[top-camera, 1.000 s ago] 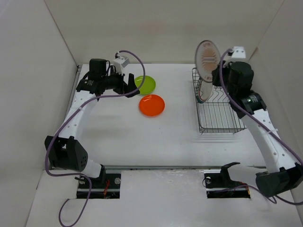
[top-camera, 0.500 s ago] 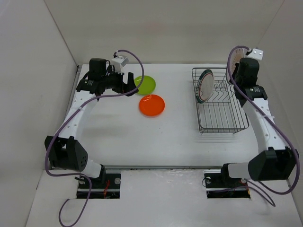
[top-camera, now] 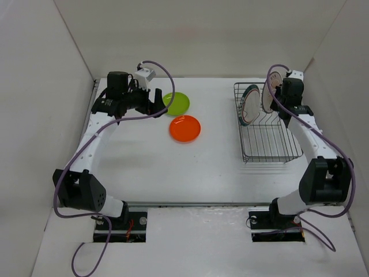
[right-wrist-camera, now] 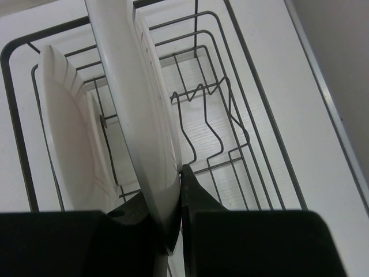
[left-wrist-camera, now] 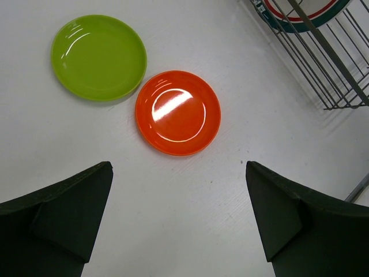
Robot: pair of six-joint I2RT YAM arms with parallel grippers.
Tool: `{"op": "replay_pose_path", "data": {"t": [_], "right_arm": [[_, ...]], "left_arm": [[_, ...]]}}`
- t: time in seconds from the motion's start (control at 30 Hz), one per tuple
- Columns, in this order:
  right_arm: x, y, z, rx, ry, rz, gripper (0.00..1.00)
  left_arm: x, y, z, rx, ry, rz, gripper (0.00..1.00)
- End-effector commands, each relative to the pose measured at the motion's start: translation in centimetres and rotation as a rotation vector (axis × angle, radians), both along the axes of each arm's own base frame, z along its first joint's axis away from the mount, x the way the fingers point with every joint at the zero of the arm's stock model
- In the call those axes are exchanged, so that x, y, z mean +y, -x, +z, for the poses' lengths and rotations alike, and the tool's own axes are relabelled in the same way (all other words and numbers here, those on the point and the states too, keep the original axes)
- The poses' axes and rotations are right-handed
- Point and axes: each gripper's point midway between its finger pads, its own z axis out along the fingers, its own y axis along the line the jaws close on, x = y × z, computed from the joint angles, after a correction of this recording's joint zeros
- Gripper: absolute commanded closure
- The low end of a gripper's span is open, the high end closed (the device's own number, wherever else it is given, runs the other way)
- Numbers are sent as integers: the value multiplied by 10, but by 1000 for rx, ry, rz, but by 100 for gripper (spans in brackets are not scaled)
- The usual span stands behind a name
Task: Load the plates into the dish rack
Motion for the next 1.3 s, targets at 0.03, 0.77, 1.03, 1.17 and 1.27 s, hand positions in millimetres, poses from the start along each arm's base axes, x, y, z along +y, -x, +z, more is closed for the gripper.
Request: {"op": "replay_pose_path", "data": {"t": [0.03, 0.77, 1.03, 1.17, 1.27], "right_arm": [[7, -25, 15, -94, -18, 46, 100], [4, -31, -20, 21, -6, 39, 60], [-13, -17, 48, -90, 44, -50, 21], [-26, 2, 98, -184, 62, -136, 3], [-16, 15, 122, -276, -1, -110, 0]], "left_arm": [[0, 7, 15, -64, 6, -20, 0], [-2, 9, 7, -36, 6, -28, 0], [4, -5, -22, 6, -3, 50, 0], [6, -28, -56, 80, -33, 88, 0], [12, -54, -90, 166, -15, 135, 0]]}}
